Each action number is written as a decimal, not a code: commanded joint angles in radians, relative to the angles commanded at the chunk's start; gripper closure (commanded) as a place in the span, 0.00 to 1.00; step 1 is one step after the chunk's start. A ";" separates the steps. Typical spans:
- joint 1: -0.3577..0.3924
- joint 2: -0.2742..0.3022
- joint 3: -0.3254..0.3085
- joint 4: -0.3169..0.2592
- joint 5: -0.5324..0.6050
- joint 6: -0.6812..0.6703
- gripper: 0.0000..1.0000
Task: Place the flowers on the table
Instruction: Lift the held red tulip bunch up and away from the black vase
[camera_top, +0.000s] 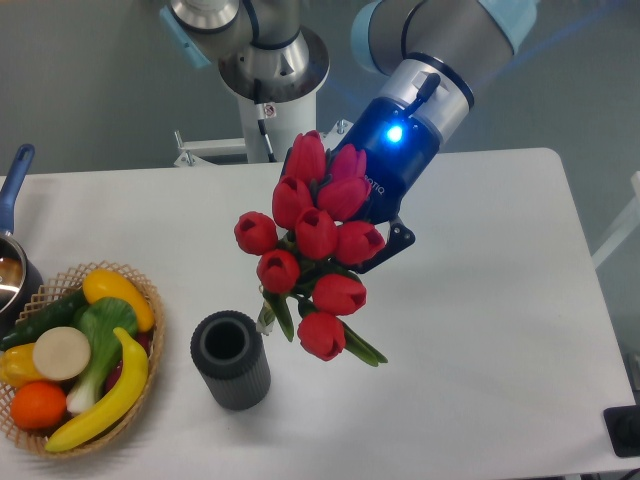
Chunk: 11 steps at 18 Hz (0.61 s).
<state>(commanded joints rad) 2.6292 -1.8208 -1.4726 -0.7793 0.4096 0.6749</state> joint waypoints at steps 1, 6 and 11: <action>0.000 0.002 0.002 0.000 0.000 -0.002 0.54; 0.002 0.000 0.002 0.000 0.000 -0.003 0.54; 0.011 0.000 0.003 0.000 0.002 0.000 0.54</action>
<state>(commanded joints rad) 2.6399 -1.8208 -1.4696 -0.7793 0.4111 0.6749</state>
